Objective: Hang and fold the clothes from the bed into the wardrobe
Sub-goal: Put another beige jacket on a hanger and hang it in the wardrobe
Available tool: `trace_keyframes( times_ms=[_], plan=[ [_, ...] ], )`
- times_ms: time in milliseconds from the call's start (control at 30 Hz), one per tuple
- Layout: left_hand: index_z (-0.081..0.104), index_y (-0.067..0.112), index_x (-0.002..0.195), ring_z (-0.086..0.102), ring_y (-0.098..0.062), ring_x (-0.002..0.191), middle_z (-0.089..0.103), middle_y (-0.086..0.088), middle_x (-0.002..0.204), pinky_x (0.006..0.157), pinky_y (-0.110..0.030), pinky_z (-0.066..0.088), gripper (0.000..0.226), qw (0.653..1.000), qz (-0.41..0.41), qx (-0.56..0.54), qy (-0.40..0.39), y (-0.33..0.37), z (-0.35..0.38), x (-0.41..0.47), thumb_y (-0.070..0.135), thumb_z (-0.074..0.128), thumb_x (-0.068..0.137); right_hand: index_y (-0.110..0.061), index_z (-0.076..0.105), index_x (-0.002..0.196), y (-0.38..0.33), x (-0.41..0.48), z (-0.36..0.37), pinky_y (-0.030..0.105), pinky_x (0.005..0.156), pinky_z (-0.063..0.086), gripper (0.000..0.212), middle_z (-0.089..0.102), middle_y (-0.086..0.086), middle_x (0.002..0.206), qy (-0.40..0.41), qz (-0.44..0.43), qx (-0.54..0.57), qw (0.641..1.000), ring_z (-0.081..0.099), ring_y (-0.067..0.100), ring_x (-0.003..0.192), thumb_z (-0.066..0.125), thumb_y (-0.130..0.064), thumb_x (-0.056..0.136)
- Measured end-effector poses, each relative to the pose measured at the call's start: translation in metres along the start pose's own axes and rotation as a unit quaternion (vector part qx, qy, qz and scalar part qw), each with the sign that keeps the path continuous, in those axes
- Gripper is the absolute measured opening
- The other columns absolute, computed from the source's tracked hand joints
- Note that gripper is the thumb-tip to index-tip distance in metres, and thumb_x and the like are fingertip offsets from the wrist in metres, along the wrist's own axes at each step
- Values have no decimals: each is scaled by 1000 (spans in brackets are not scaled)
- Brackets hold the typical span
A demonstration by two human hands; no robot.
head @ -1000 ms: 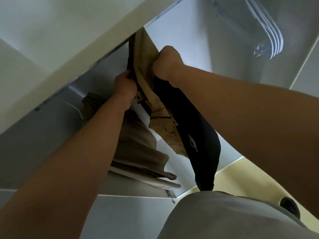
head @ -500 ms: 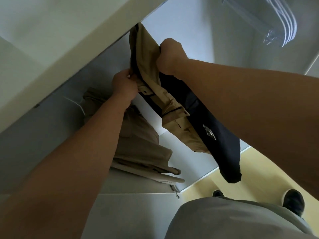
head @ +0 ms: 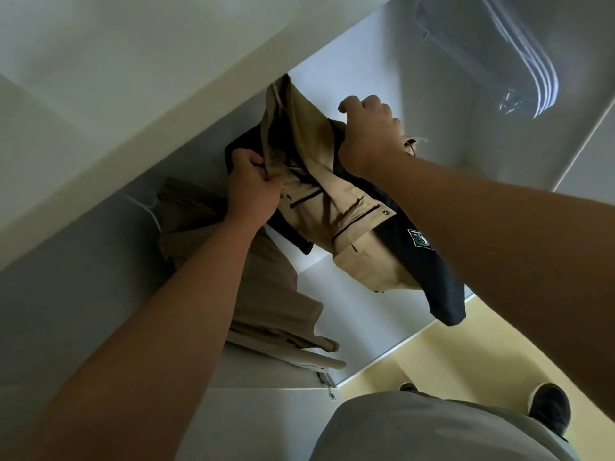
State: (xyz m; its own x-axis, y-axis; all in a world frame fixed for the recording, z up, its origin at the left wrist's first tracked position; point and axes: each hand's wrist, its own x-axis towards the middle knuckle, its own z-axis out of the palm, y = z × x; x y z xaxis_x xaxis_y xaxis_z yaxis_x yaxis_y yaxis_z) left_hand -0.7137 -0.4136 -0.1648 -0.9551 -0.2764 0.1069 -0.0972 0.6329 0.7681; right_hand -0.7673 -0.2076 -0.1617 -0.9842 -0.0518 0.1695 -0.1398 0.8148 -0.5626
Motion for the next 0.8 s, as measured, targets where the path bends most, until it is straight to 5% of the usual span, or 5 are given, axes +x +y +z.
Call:
trace_keyframes(
  times_ms=[133,300,500,667,800],
  plan=[
    [42,21,106,67,-20,76,64,-7,87,69,-43,61,25,989,109,100,-2,4,6,-13,10,60,93,-15,53,123,18,-21,13,46,95,45,33,51,11,124,95,-36,-8,995,50,32,113,57,-26,92],
    [66,21,121,61,-10,99,67,4,108,81,-13,45,23,969,170,174,-39,7,11,-19,17,52,103,-18,54,122,30,-41,26,48,84,56,72,65,5,102,-132,48,71,988,64,31,93,37,-79,89],
    [73,16,113,63,-14,103,64,-4,118,96,-24,51,26,965,161,196,-62,9,4,-21,10,53,97,-13,49,141,47,-52,54,49,100,51,57,51,14,137,-203,68,1,977,55,37,122,65,-13,87],
    [71,16,118,63,-12,95,63,-5,117,95,-26,54,32,956,183,221,-63,7,0,-22,4,68,88,-19,49,135,43,-48,56,49,103,42,57,32,15,142,-109,38,-40,993,37,37,128,69,-12,82],
    [72,18,114,66,-13,96,64,-4,116,95,-30,56,24,959,183,207,-60,7,1,-21,11,72,91,-29,52,138,44,-34,51,52,114,30,62,19,12,158,-185,42,-67,979,18,38,144,68,-10,81]
  ],
)
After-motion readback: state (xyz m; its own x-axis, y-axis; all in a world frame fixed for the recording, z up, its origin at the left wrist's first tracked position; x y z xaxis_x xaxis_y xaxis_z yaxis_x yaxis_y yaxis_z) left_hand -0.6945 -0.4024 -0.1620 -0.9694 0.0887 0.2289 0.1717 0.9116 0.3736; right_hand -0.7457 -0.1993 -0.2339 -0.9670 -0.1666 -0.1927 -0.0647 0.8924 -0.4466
